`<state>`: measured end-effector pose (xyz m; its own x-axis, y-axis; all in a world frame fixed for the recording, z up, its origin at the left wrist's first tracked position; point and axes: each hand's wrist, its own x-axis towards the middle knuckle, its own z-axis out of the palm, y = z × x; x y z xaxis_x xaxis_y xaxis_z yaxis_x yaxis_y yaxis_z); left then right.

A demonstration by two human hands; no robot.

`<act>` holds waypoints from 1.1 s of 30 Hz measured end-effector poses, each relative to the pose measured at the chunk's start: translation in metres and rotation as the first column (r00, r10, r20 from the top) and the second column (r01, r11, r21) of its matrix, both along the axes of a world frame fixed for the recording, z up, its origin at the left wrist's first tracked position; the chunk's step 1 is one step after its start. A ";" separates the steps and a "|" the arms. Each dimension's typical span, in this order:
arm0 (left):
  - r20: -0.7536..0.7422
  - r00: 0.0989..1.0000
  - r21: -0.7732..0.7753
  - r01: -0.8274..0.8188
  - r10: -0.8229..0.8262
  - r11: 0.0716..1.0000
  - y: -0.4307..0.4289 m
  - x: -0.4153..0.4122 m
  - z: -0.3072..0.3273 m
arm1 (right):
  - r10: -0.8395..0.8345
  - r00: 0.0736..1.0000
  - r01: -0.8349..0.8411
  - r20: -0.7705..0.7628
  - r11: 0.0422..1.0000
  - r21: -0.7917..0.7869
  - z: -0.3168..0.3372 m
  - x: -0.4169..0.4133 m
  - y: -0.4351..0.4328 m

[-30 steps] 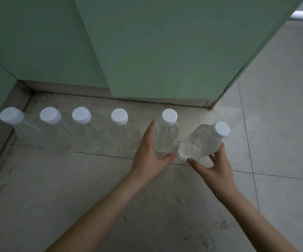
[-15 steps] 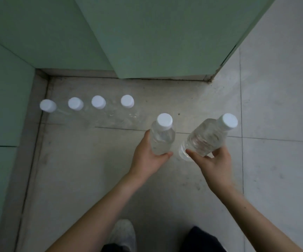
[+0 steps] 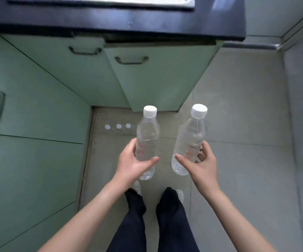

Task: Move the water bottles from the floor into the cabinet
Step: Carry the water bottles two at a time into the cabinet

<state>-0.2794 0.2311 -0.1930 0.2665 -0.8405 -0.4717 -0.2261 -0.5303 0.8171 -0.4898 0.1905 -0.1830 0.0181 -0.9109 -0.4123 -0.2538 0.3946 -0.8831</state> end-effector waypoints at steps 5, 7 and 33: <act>-0.011 0.999 -0.122 -0.041 0.040 0.992 0.012 0.006 0.166 | 0.011 1.000 -0.012 -0.005 0.998 -0.065 0.157 -0.004 0.009; -0.026 0.999 -0.173 -0.048 0.044 0.984 0.020 0.011 0.213 | 0.016 1.000 -0.016 -0.005 0.995 -0.098 0.203 -0.002 0.019; -0.149 0.793 -0.264 -0.607 0.590 0.749 0.012 0.023 0.297 | 0.572 0.801 -0.551 0.176 0.820 -0.154 0.286 0.086 -0.093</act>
